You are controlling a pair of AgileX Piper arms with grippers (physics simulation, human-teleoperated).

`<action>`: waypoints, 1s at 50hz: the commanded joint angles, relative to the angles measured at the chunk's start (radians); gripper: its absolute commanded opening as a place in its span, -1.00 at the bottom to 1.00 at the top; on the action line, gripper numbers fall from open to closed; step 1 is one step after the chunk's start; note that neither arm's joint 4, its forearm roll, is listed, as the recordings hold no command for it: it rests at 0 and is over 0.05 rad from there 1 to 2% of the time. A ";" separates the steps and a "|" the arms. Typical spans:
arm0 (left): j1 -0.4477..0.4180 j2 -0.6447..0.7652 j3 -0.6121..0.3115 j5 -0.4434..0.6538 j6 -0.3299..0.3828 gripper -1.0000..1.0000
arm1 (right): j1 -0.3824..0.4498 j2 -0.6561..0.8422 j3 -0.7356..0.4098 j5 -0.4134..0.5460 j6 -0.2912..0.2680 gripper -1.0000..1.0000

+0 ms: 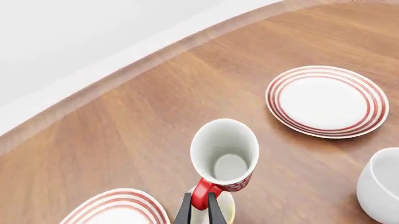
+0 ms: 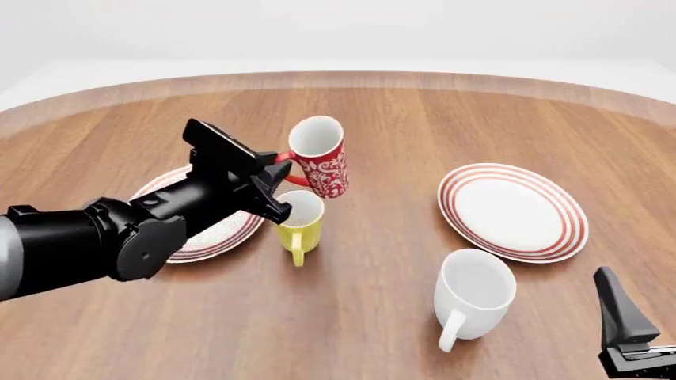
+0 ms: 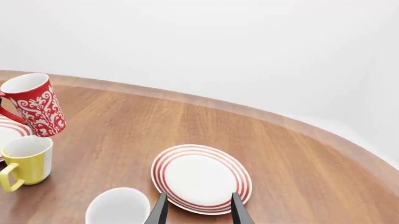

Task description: Put the red mug on the left plate.

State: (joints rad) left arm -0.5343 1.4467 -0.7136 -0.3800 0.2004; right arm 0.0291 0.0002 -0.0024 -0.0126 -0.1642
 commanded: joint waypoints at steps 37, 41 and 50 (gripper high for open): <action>0.211 0.051 0.010 -0.103 0.009 -1.00 | 0.001 0.000 -0.002 0.000 0.000 1.00; 0.236 0.037 0.019 -0.114 0.004 -1.00 | 0.001 0.000 -0.002 0.000 0.000 1.00; 0.295 0.036 0.051 -0.157 0.008 -1.00 | 0.001 0.000 -0.002 0.000 0.000 1.00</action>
State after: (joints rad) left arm -0.2976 1.4897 -0.6870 -0.4957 0.2006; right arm 0.0298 0.0002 -0.0043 -0.0126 -0.1641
